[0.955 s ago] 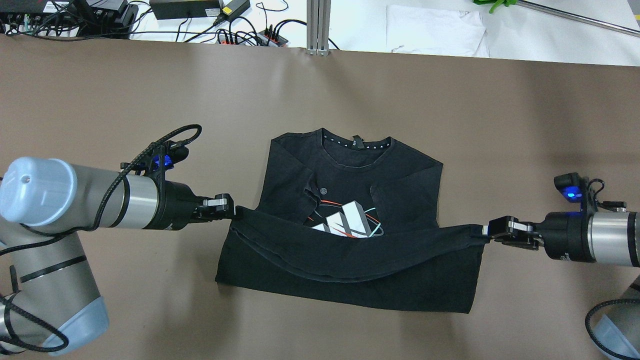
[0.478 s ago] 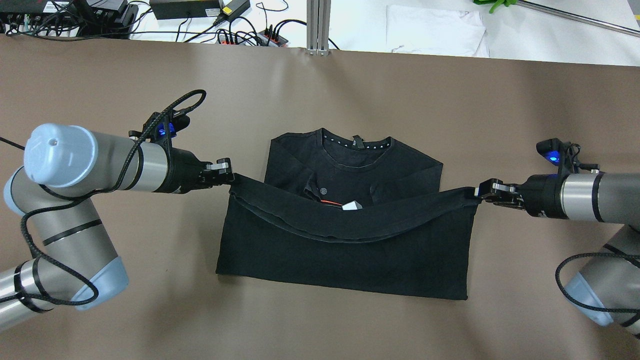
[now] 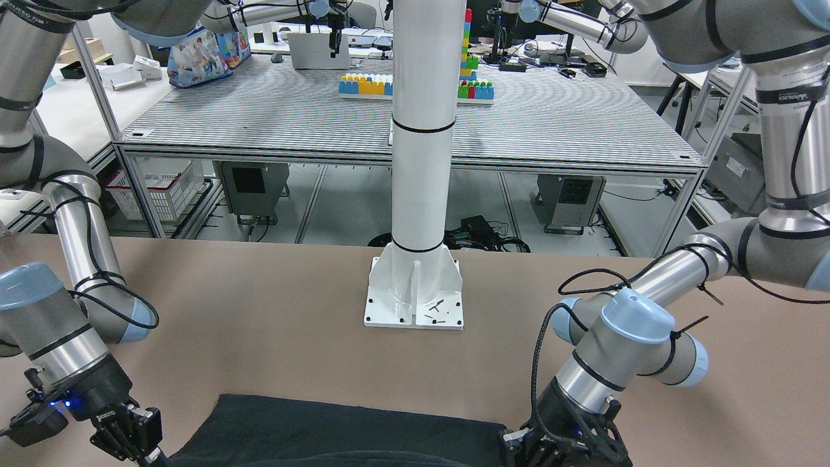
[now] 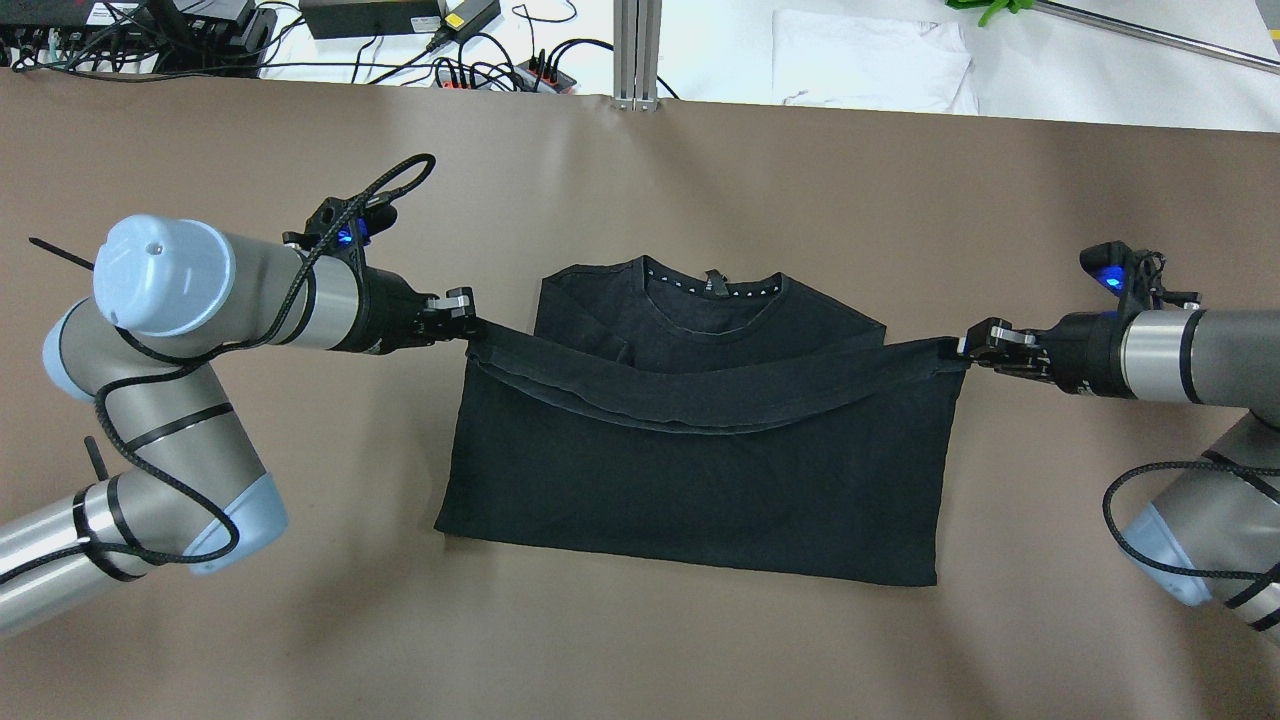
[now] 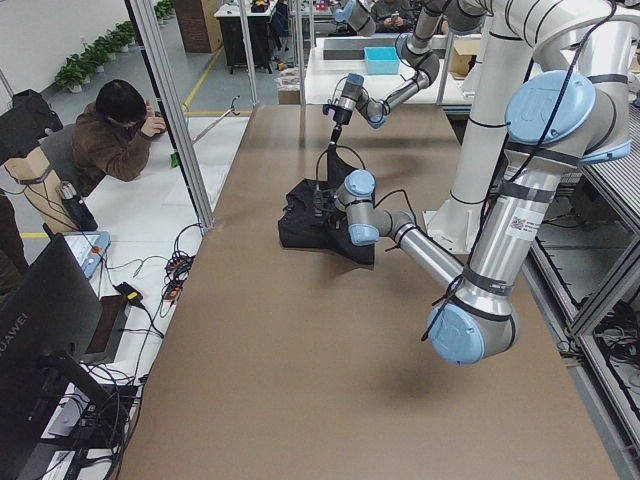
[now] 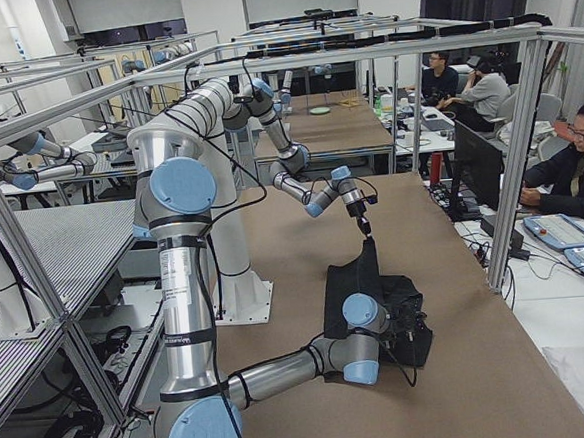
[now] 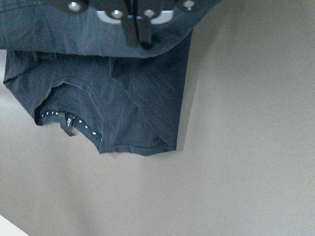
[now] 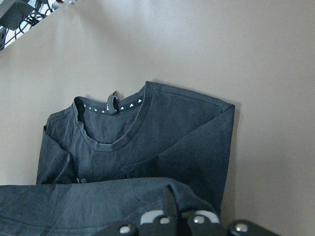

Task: Fold clothes
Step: 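Lift the hem with both grippers and fold it toward the collar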

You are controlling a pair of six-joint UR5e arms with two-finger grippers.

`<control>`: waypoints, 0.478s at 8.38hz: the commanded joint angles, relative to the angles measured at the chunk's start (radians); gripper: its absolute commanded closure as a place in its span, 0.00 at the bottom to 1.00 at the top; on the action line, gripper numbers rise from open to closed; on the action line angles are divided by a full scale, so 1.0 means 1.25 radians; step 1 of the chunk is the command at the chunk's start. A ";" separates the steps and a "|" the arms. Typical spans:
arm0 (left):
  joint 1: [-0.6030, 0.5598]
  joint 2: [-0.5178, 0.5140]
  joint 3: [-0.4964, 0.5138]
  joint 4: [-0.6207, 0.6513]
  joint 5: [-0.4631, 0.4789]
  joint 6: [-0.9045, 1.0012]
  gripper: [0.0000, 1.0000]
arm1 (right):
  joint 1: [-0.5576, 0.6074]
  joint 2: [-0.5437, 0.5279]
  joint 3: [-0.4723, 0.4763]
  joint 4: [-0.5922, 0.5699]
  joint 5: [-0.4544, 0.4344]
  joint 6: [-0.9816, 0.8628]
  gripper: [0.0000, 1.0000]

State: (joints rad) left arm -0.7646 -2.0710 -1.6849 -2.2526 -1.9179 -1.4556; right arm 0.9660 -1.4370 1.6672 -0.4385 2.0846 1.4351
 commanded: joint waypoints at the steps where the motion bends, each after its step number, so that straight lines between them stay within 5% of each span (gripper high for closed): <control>1: -0.020 -0.023 0.046 -0.001 0.000 0.007 1.00 | 0.006 0.068 -0.080 0.000 -0.002 -0.001 1.00; 4: -0.023 -0.044 0.110 -0.003 0.000 0.022 1.00 | 0.010 0.084 -0.135 0.001 -0.016 -0.001 1.00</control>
State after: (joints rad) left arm -0.7911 -2.1136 -1.5956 -2.2553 -1.9175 -1.4414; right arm 0.9740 -1.3437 1.5369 -0.4376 2.0794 1.4343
